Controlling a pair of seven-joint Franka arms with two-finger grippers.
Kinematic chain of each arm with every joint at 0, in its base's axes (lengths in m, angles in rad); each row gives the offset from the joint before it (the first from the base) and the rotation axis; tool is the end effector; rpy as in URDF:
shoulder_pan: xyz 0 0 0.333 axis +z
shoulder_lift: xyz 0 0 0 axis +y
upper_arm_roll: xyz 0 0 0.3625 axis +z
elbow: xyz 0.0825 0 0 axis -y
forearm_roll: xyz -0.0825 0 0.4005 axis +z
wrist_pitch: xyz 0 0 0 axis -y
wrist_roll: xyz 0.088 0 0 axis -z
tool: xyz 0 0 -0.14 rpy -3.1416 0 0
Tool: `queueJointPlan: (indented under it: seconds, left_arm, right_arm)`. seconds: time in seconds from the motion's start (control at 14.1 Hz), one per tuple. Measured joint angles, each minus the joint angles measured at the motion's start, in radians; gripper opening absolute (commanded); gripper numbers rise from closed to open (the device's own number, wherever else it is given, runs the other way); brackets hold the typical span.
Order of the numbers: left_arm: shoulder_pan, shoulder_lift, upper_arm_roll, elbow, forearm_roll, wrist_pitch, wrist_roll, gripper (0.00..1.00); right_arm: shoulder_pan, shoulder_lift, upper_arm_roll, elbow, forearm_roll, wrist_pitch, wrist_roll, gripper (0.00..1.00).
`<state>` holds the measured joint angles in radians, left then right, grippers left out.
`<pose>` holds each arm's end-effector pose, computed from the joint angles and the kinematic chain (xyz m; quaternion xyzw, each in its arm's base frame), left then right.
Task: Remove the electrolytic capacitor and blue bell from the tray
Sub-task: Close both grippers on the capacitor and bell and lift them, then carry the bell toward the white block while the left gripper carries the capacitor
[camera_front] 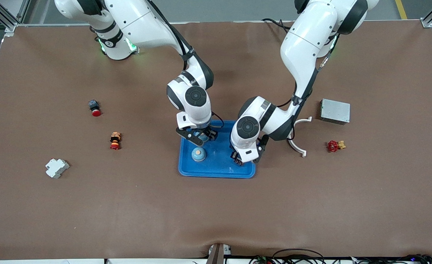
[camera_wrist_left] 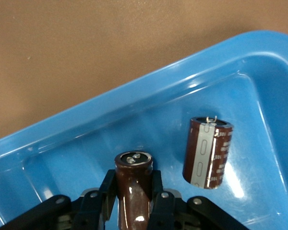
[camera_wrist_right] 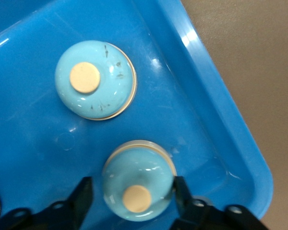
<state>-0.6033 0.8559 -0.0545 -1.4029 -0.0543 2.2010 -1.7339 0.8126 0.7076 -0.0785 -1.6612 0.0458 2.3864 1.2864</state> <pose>0.6118 -0.4669 0.1738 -0.8443 -0.5334 0.0498 0.0110 0.5350 0.4932 0.1885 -0.9601 0.2792 -0.0134 0.0034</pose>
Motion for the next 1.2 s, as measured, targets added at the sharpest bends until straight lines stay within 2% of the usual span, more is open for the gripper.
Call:
queueJointPlan:
  seconds: [0.5, 0.71, 0.99, 1.2]
  left_arm:
    - [0.015, -0.030, 0.006, 0.022, 0.000, -0.004, 0.000, 0.00]
    - [0.045, -0.061, 0.008, 0.023, 0.001, -0.056, 0.052, 0.00]
    - [0.111, -0.116, 0.009, 0.024, 0.001, -0.214, 0.230, 0.00]
    - [0.174, -0.152, 0.011, 0.024, 0.001, -0.289, 0.367, 0.00]
  right_arm:
    - [-0.001, 0.000, -0.011, 0.017, 0.000, 0.001, 0.000, 0.00]
    - [-0.018, -0.002, -0.018, 0.050, 0.000, -0.019, -0.040, 0.00]
    - [-0.099, -0.014, -0.024, 0.162, 0.000, -0.179, -0.180, 0.00]
    - [-0.200, -0.064, -0.028, 0.191, 0.035, -0.267, -0.400, 0.00]
